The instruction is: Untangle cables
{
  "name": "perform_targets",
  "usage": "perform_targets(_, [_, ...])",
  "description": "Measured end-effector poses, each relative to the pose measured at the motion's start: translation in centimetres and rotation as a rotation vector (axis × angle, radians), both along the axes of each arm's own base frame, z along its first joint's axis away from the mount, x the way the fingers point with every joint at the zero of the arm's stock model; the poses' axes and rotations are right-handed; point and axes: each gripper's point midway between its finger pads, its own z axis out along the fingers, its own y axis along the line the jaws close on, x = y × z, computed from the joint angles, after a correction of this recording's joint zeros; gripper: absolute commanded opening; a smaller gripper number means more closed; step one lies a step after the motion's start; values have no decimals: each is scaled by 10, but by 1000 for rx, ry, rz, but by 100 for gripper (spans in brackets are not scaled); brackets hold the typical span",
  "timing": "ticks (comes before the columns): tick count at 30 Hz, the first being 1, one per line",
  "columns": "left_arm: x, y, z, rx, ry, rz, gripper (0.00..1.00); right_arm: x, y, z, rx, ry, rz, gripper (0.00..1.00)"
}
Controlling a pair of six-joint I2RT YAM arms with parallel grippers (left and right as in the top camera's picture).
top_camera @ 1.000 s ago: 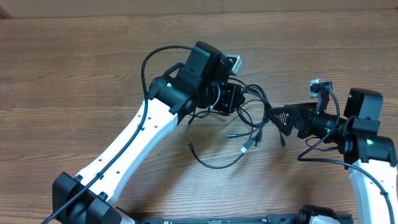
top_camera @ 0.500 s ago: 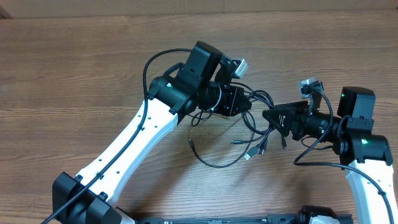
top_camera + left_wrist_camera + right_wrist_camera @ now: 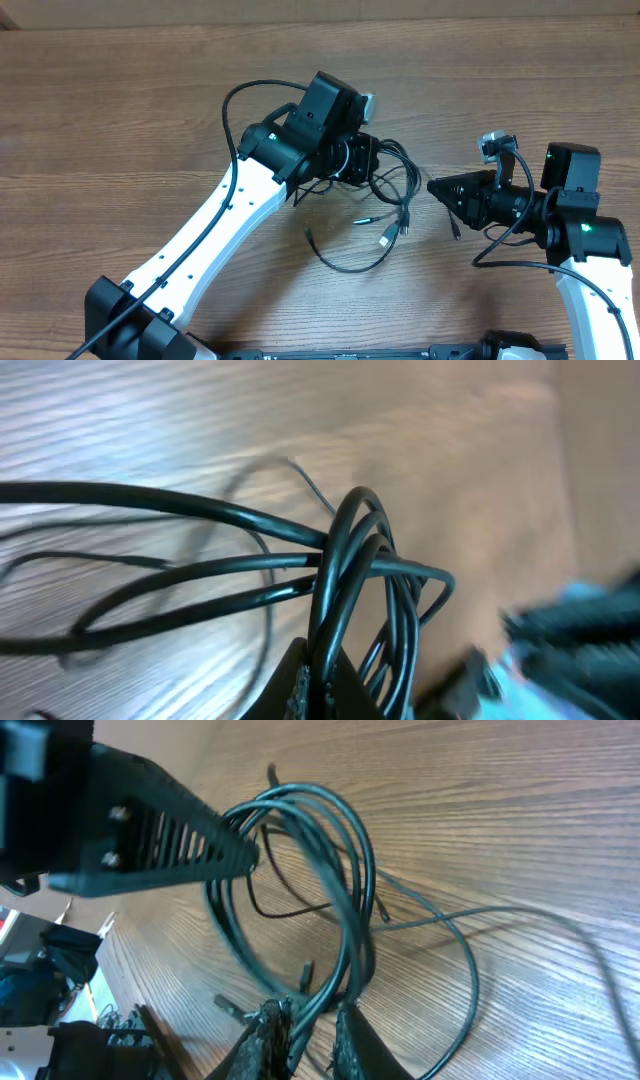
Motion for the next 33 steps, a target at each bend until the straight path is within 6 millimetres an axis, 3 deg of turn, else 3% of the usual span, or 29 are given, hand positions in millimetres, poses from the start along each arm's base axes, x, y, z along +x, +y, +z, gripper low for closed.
perform_targets(3, [6,5,-2,18,10,68,4,-2,0,-1,2,13,0,16])
perform_targets(4, [6,5,-3,18,13,76,4,-2,0,-1,2,14,0,22])
perform_targets(7, [5,2,0,-4,19,69,4,-2,0,-2,0,12,1,53])
perform_targets(8, [4,-2,2,-23,16,47,4,-2,0,-1,2,13,0,71])
perform_targets(9, [2,-6,5,-42,17,21,4,-2,0,-1,3,15,-2,80])
perform_targets(14, [-19,-23,16,-135,29,-154,4,1,-1,-1,-10,-4,-6,84])
perform_targets(16, [-30,-30,23,-188,32,-238,4,3,-3,-3,-25,-4,-16,81])
perform_targets(17, [-34,-32,25,-208,35,-267,4,3,-4,-4,-33,-5,-20,73])
perform_targets(18, [-38,-34,28,-226,36,-295,4,4,-5,-4,-39,-10,-23,56])
perform_targets(19, [-42,-36,30,-242,38,-318,4,5,-6,-4,-42,-14,-25,52])
perform_targets(20, [-43,-37,31,-250,38,-330,4,5,-6,-4,-45,-17,-24,36])
perform_targets(25, [-48,-41,37,-286,37,-366,4,4,-4,-4,-43,-19,-14,6])
perform_targets(33, [-42,-41,34,-273,25,-347,4,-1,-3,-7,-43,13,-11,4])
